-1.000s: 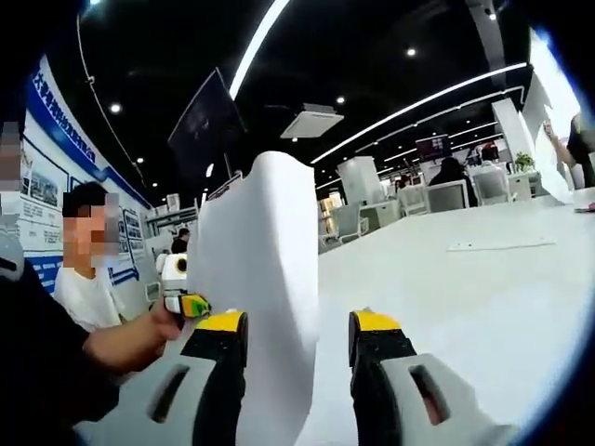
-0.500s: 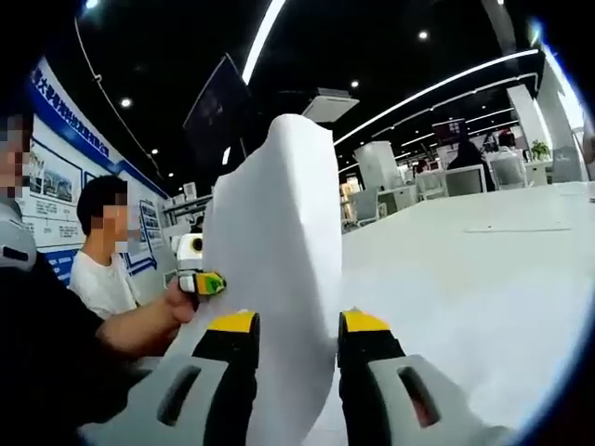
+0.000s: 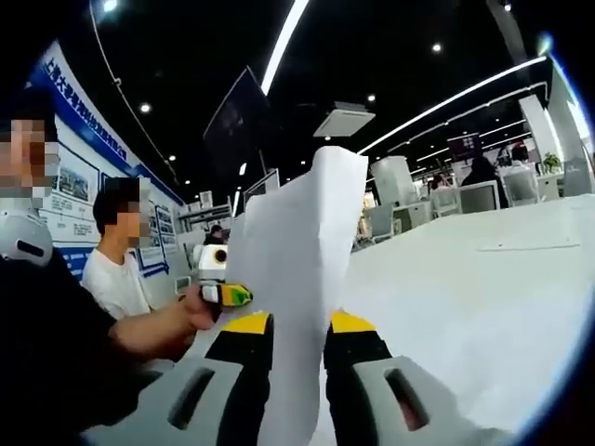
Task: Organize the stack of printing papers by aligning and flattening the scattered papers on the table
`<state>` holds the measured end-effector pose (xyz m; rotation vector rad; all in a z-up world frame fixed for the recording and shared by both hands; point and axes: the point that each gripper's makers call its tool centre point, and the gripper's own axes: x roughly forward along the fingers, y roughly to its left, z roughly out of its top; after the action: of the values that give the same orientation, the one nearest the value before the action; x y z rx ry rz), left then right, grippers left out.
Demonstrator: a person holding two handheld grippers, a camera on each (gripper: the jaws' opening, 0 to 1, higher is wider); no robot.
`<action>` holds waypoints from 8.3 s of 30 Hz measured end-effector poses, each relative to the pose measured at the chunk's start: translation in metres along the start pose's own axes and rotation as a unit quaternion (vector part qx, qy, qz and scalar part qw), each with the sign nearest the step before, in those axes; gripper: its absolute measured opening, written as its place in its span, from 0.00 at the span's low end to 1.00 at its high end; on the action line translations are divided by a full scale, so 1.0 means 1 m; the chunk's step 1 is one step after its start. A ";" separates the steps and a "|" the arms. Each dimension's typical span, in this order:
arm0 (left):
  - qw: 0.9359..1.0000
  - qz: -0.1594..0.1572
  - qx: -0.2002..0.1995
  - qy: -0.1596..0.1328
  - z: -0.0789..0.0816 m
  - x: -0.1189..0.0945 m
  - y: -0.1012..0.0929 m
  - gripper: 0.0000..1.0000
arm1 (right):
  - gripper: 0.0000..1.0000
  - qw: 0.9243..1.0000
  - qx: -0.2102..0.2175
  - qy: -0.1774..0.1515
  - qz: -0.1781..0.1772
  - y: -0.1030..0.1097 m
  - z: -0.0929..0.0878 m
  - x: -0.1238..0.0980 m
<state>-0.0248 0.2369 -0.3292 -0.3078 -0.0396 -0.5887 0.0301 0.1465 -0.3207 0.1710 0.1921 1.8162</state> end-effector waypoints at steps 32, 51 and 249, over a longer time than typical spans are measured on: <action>1.000 0.005 -0.001 0.002 0.000 -0.001 0.001 0.07 | 0.00 0.995 -0.095 -0.025 -0.015 0.007 0.022 0.006; 1.000 0.004 -0.022 -0.011 0.001 0.000 0.000 0.10 | 0.00 0.996 -0.077 -0.032 -0.025 0.002 0.016 0.011; 0.998 0.038 0.043 0.002 -0.002 -0.002 0.004 0.07 | 0.01 0.977 -0.100 -0.103 -0.156 -0.025 0.079 -0.025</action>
<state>-0.0245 0.2403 -0.3323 -0.2224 -0.0484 -0.5107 0.0774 0.1316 -0.2500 0.1746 -0.1068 1.4836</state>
